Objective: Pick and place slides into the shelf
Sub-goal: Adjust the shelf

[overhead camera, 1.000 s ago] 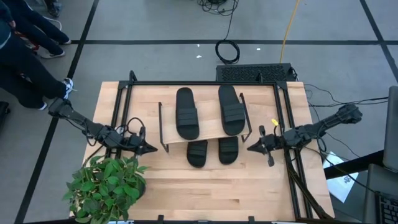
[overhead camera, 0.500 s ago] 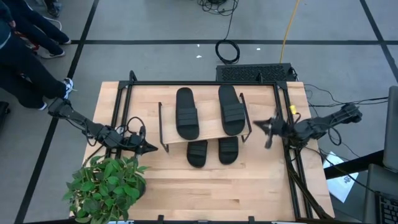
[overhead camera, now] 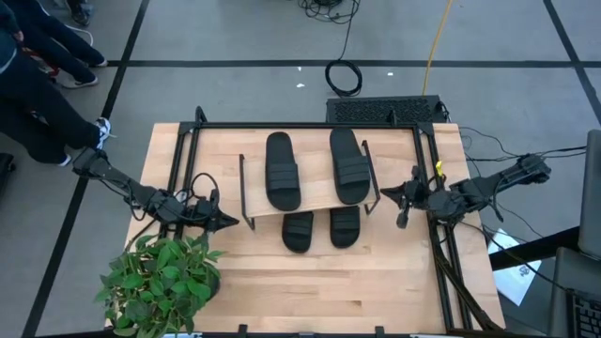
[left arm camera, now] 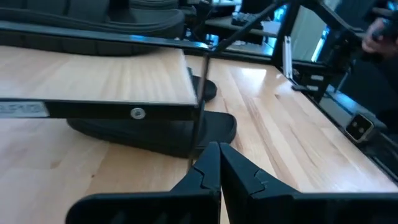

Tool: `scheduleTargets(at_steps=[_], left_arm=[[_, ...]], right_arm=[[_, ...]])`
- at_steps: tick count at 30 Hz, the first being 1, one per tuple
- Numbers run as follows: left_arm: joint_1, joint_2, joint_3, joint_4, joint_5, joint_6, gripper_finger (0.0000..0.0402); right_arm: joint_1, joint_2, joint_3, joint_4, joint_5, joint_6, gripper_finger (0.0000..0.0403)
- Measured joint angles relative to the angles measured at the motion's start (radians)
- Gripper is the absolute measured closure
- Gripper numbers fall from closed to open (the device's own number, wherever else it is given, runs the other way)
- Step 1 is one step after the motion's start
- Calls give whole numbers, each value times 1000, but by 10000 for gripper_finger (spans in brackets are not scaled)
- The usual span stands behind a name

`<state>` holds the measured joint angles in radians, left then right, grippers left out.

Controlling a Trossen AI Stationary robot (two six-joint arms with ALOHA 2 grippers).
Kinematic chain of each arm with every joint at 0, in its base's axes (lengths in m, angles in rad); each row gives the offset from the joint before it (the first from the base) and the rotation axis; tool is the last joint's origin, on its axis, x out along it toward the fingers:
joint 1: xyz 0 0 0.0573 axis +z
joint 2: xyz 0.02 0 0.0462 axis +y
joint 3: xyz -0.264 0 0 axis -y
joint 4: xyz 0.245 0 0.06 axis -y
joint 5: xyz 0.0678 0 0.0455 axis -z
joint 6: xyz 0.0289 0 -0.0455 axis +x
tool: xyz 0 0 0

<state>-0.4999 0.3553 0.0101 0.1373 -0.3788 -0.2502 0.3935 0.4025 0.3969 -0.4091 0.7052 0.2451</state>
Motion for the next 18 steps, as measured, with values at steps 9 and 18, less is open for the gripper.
scheduleTargets(at_steps=[9,18], left_arm=[[1,9,1,41,-134,-178,401],[2,140,1,105,-252,-309,401]], right_arm=[[-1,20,-30,14,79,43,403],[-1,20,-102,77,79,53,403]])
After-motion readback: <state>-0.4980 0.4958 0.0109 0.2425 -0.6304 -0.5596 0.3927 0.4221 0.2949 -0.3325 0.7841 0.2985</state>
